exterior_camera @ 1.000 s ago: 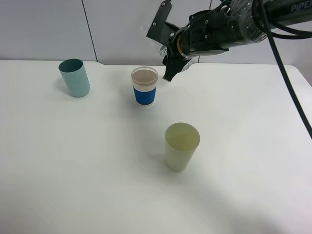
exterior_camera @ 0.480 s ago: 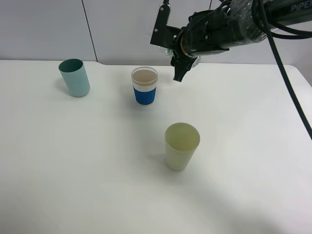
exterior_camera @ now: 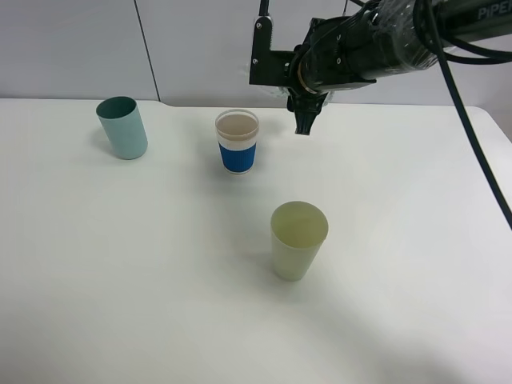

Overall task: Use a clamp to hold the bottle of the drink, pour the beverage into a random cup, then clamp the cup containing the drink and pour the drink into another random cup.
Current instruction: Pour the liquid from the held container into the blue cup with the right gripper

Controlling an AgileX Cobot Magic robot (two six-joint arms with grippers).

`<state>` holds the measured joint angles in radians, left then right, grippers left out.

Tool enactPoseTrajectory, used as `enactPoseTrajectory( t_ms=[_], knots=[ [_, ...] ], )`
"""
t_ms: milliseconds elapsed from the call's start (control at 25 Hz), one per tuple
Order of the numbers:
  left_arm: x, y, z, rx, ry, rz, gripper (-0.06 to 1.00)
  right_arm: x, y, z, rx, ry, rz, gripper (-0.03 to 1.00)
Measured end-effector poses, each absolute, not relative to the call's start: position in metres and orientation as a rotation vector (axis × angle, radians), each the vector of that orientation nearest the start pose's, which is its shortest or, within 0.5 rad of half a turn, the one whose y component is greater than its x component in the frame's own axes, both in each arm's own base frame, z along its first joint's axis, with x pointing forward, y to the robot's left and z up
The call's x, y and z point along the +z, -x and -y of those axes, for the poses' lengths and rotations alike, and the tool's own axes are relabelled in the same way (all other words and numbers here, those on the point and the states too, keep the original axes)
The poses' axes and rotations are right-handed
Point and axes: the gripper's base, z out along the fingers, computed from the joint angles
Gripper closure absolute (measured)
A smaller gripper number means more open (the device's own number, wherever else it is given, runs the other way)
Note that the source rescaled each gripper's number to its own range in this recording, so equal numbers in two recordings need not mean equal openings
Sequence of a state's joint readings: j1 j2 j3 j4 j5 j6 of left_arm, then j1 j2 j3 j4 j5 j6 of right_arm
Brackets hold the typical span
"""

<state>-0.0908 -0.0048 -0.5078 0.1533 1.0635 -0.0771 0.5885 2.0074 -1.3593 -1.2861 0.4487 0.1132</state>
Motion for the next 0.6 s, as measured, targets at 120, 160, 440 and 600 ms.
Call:
enactPoseTrajectory(
  t_ms=[120,160,440,600],
  knots=[
    [0.2799,0.0061,-0.0128,0.077,-0.005,-2.026,-0.06,0.1954,-0.3892,-0.212,-0.825,1.634,-1.641,0.97],
    [0.2799,0.0061,-0.0128,0.077,-0.005,-2.026,-0.06,0.1958,-0.3894,-0.2117,-0.838,1.644,-1.63,0.97],
    [0.2799,0.0061,-0.0128,0.077,-0.005,-2.026,-0.06,0.1969,-0.3902,-0.2117,-0.865,1.666,-1.596,0.97],
    [0.2799,0.0061,-0.0128,0.077,-0.005,-2.026,-0.06,0.1986,-0.3913,-0.2114,-0.908,1.69,-1.552,0.97]
  ],
)
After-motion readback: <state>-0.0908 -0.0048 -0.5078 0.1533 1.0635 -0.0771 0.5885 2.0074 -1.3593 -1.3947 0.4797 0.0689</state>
